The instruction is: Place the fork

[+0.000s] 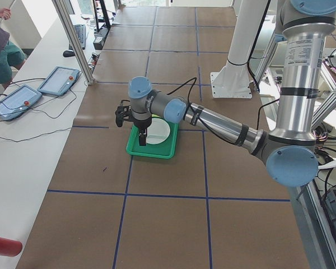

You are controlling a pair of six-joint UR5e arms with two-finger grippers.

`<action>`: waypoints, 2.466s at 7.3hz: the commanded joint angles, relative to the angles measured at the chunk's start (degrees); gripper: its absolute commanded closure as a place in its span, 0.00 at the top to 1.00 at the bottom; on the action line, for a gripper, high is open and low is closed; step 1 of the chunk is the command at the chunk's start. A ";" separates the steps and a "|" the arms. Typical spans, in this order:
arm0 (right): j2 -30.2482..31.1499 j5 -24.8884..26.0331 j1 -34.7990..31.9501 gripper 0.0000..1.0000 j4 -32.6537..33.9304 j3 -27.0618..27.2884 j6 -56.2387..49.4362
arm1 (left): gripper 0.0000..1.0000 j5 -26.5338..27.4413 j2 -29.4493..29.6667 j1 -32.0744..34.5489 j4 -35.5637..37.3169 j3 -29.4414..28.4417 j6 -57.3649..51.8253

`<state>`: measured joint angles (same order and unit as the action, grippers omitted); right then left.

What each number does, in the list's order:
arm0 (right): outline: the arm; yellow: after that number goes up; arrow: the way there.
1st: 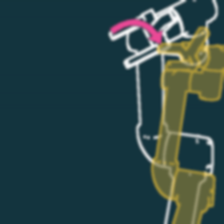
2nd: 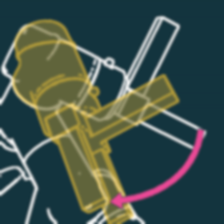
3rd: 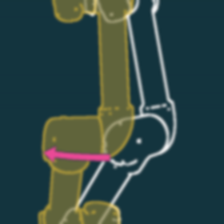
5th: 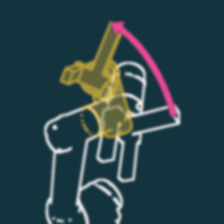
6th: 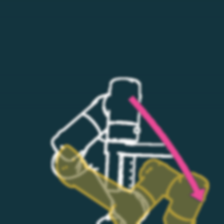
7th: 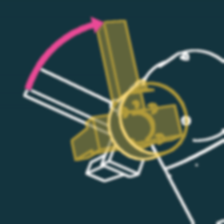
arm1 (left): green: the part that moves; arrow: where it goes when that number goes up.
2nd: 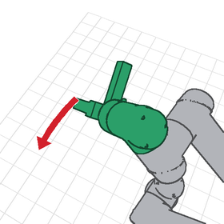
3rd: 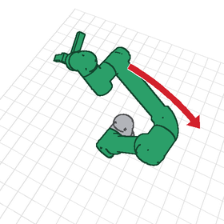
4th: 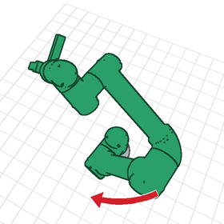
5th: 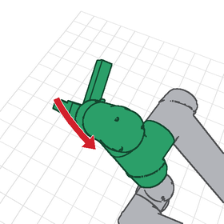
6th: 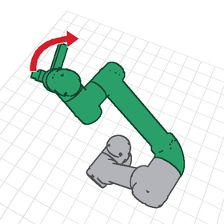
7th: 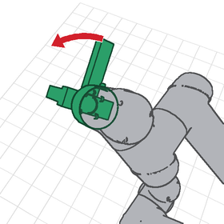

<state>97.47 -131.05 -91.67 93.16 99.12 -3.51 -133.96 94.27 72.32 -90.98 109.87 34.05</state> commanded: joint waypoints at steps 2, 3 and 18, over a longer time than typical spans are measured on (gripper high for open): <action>0.00 0.00 0.00 1.00 0.00 0.02 0.00 | 1.00 8.53 6.71 -10.61 -1.64 -1.31 6.57; 0.00 0.00 0.00 1.00 0.00 0.02 0.00 | 1.00 8.89 6.54 -12.53 -8.96 -6.55 6.56; 0.00 0.00 0.00 1.00 0.00 -0.06 0.00 | 0.72 12.76 7.33 -23.98 -27.14 -21.02 15.00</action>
<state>97.47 -131.05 -91.67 93.16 99.11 -3.51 -121.20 101.59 48.62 -118.12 88.90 49.01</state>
